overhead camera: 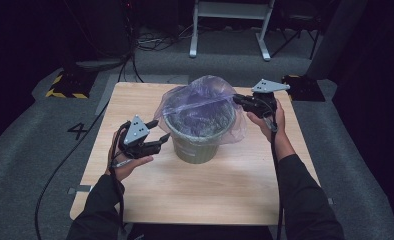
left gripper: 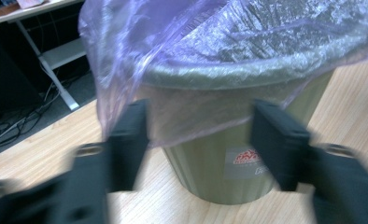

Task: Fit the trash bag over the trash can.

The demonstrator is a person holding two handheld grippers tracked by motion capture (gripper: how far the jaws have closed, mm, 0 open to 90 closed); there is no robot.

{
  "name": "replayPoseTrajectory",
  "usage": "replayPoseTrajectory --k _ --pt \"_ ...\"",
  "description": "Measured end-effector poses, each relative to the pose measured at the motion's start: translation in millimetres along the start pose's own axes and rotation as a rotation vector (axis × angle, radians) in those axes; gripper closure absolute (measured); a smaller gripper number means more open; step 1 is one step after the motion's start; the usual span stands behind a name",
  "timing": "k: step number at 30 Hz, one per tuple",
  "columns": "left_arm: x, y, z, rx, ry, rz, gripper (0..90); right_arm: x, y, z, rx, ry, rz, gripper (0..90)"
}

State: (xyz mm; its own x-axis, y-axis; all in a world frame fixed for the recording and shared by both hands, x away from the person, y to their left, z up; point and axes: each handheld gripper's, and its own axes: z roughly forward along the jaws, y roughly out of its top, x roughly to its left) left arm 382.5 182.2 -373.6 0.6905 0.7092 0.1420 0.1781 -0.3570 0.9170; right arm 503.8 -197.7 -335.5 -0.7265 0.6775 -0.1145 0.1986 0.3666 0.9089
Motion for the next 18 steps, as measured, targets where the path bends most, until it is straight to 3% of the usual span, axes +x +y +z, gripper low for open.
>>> replayPoseTrajectory --k 2,3,5,7,9,11,15,18 --pt "3.7 0.1 2.0 -0.012 0.016 -0.012 59.4 0.9 2.7 -0.2 0.001 -0.051 -0.021 70.9" --pt "5.6 -0.8 3.1 -0.016 0.01 -0.021 62.4 0.0 4.1 -0.7 -0.002 -0.06 -0.015 69.6" --pt "7.7 -2.9 5.2 -0.02 0.008 -0.021 74.4 -2.7 5.1 -1.6 -0.021 -0.053 0.011 63.7" --pt "8.9 -4.0 6.8 -0.017 -0.008 -0.018 83.1 -5.0 5.4 -0.7 -0.02 -0.076 0.023 53.7" --pt "9.3 -4.3 7.7 -0.012 -0.011 -0.011 89.5 -7.5 4.9 0.3 -0.019 -0.089 0.041 52.2" --pt "9.5 -4.4 8.3 -0.003 -0.012 -0.004 89.8 -10.5 3.7 1.3 -0.029 -0.074 0.063 55.7" --pt "7.8 -6.6 10.1 0.029 -0.022 0.016 89.9 -13.0 1.7 4.1 -0.033 -0.029 0.081 75.3" --pt "7.5 -9.2 12.0 0.04 -0.04 0.014 90.0 -12.4 2.3 5.7 -0.034 -0.03 0.069 85.5"
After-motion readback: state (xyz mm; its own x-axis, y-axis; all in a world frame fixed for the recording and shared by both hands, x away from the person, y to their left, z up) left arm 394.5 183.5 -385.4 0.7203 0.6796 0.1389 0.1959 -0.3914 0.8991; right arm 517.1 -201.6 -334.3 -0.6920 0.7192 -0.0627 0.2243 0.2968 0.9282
